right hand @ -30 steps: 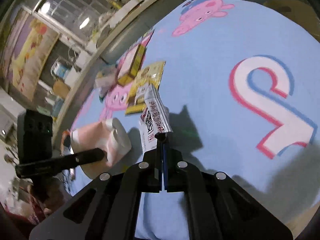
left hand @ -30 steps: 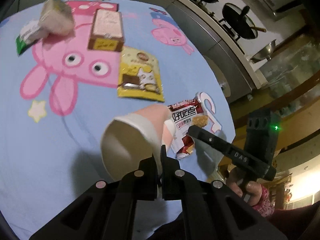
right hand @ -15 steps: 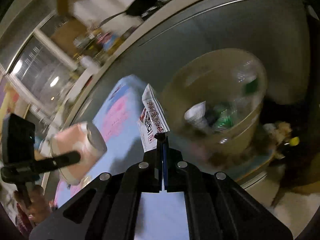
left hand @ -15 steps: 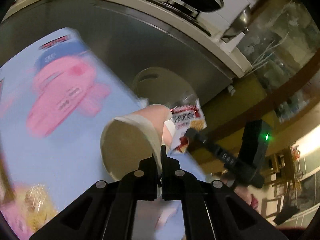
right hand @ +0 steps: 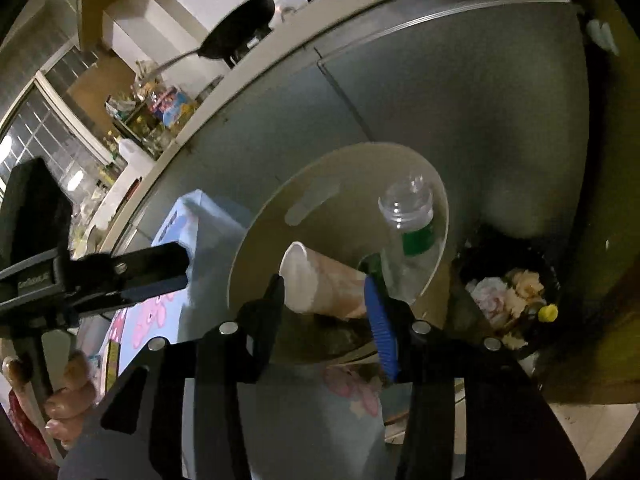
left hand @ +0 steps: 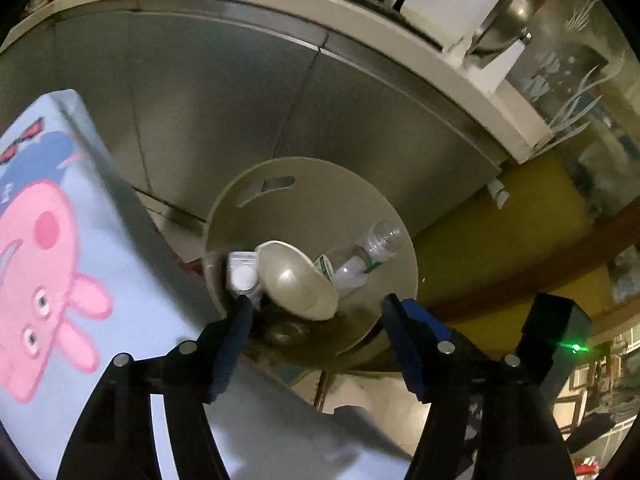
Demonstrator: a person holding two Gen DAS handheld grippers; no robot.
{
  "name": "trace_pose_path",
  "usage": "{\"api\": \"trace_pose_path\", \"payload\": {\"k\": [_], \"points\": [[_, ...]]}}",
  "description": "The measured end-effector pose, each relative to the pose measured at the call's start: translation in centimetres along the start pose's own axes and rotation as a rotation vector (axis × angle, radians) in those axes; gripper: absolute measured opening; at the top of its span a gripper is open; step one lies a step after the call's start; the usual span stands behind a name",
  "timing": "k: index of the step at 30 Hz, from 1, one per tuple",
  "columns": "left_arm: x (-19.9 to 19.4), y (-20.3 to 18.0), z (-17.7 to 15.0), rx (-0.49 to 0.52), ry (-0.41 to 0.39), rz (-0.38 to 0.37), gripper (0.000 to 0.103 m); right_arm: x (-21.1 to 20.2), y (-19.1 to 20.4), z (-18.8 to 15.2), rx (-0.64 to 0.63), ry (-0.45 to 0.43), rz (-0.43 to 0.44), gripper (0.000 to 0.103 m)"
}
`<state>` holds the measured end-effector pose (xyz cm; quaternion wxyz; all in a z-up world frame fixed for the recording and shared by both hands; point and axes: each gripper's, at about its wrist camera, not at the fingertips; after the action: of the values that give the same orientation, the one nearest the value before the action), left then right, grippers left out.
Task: Collect trash
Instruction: 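Grasp the green-white wrapper with the left tool while the right tool grasps the white tissue pack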
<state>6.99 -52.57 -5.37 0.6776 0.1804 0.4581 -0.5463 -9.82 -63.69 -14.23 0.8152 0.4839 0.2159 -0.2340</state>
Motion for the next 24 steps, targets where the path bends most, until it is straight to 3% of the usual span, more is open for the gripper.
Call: {"api": "trace_pose_path", "payload": {"k": [4, 7, 13, 18, 24], "points": [[-4.4, 0.7, -3.2, 0.003, -0.083, 0.015, 0.067, -2.1, 0.7, -0.7, 0.025, -0.049, 0.054, 0.042], [-7.8, 2.3, -7.9, -0.022, -0.118, 0.037, 0.067, -2.6, 2.6, -1.9, 0.004, -0.021, 0.100, 0.042], [-13.5, 7.0, -17.7, -0.141, -0.137, 0.110, 0.067, -0.1, 10.0, -7.3, -0.153, 0.173, 0.194, 0.042], [-18.2, 11.4, -25.9, -0.267, -0.143, 0.219, 0.067, 3.6, 18.3, -15.2, -0.332, 0.381, 0.235, 0.042], [-25.8, 18.7, -33.9, -0.524, -0.269, 0.324, 0.067, 6.3, 29.2, -23.8, -0.541, 0.520, 0.308, 0.042]]}}
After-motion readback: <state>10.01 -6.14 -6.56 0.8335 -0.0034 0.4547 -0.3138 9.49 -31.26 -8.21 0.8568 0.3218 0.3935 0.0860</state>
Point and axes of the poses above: each gripper's, at about its wrist camera, not at the fingertips, and x roughly the way its jaws point, y to its left, z to its top, and after that the axes turned 12 degrees about x, right-handed
